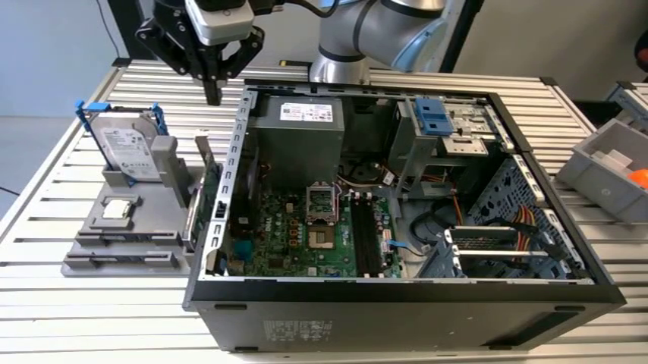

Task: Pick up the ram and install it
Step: 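Reach for the ram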

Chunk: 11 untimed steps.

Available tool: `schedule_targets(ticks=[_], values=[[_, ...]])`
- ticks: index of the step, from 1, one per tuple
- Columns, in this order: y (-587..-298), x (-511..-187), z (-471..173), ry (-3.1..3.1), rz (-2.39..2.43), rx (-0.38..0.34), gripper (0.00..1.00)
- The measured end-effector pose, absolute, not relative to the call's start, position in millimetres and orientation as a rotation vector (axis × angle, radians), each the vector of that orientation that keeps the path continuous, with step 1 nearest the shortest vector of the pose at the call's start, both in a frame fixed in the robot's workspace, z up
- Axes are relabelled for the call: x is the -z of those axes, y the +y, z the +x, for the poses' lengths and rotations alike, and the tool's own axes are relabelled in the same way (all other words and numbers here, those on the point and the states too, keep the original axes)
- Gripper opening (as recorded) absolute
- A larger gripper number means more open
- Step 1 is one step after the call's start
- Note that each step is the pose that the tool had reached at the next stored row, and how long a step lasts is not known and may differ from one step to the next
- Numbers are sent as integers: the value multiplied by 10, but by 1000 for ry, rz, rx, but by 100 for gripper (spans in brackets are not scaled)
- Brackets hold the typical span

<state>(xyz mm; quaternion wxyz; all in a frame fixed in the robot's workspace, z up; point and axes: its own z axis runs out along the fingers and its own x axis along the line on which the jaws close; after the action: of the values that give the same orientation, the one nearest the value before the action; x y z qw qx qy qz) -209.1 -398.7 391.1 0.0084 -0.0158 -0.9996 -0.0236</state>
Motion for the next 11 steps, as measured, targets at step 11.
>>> schedule_targets(ticks=[11], values=[[-3987, -3908, -2095, -3112, -47, 73, 0]])
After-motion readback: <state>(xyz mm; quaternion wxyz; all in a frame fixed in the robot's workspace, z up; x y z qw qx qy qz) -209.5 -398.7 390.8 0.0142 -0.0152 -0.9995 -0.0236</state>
